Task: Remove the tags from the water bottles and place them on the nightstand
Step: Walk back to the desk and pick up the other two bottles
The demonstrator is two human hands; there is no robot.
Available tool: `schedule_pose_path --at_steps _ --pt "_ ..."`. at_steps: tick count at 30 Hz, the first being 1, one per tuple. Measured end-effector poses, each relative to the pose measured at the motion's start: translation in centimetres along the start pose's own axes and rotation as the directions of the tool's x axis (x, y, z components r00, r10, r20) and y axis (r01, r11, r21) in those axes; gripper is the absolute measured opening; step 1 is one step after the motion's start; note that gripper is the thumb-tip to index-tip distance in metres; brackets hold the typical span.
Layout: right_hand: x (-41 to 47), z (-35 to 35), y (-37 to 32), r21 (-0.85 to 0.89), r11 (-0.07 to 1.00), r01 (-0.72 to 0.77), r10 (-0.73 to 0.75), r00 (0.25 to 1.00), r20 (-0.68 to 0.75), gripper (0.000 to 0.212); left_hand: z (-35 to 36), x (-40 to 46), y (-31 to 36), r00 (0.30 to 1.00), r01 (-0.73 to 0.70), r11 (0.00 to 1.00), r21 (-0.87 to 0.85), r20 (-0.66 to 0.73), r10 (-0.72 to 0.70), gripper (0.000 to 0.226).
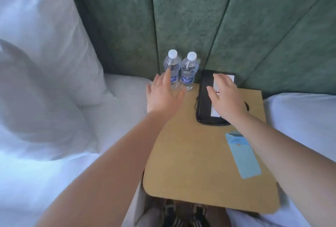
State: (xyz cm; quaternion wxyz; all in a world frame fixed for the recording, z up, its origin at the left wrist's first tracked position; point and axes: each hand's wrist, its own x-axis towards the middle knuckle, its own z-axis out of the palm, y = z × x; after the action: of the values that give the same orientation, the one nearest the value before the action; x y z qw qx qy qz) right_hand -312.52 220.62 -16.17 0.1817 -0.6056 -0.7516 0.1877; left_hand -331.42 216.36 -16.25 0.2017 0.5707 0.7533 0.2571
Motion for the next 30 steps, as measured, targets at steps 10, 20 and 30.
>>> schedule_pose_path --at_steps 10,20,30 --pt "-18.7 -7.1 1.5 -0.037 0.976 -0.216 0.215 0.976 -0.015 0.049 -1.0 -13.8 4.2 0.951 -0.289 0.945 0.156 0.161 0.264 0.073" --pt "-33.1 -12.3 4.9 0.202 0.795 -0.572 0.606 0.750 -0.264 0.048 2.7 -22.5 12.8 0.772 -0.556 0.828 0.069 0.413 0.484 0.073" --pt "-57.2 -17.3 7.6 0.375 0.494 -0.784 0.825 0.287 -0.488 0.048 7.7 -41.2 24.0 0.329 -0.845 0.515 -0.147 0.617 0.715 0.072"
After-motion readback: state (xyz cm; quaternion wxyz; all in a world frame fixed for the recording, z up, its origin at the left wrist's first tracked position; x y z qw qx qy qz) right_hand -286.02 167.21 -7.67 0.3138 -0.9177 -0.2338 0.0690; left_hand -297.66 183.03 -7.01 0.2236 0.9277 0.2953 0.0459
